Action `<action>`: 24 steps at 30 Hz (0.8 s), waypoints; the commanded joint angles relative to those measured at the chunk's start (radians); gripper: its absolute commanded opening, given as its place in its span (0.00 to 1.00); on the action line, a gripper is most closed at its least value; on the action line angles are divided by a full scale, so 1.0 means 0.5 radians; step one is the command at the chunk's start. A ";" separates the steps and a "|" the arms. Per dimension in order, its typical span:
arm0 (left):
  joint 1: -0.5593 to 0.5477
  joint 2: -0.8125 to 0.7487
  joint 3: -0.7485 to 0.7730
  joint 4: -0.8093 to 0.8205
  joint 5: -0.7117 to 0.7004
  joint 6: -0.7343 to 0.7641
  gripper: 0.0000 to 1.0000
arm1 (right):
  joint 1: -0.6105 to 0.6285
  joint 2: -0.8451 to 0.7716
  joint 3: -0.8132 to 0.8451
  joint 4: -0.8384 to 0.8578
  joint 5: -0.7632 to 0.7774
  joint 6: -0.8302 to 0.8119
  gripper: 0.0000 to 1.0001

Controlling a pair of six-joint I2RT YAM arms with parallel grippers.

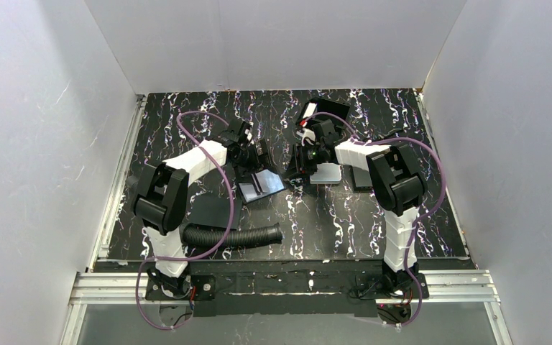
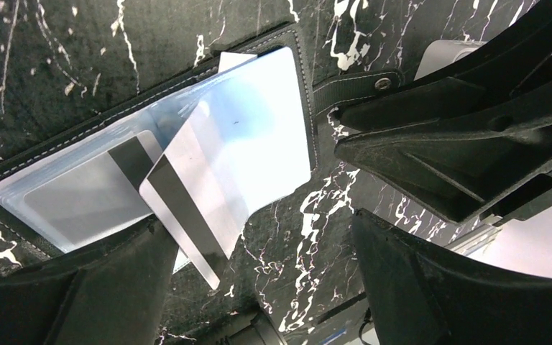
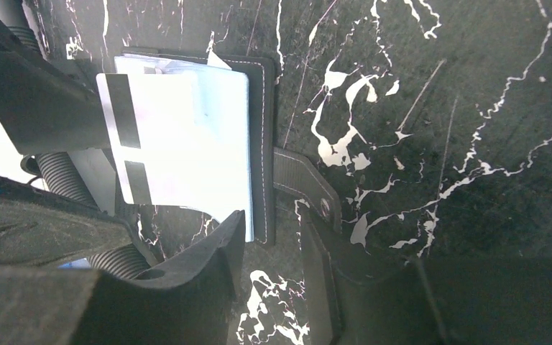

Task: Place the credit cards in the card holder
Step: Insert the credit card into the card holder.

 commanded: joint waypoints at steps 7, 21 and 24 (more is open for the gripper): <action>0.023 -0.099 0.013 -0.306 -0.176 -0.014 0.87 | 0.016 -0.059 0.013 0.016 -0.035 -0.041 0.45; -0.010 0.099 0.084 -0.201 -0.019 -0.054 0.84 | 0.057 -0.013 0.017 0.074 -0.060 0.010 0.41; -0.013 0.099 0.028 -0.021 0.076 -0.057 0.84 | 0.066 0.022 0.017 0.086 -0.079 0.022 0.40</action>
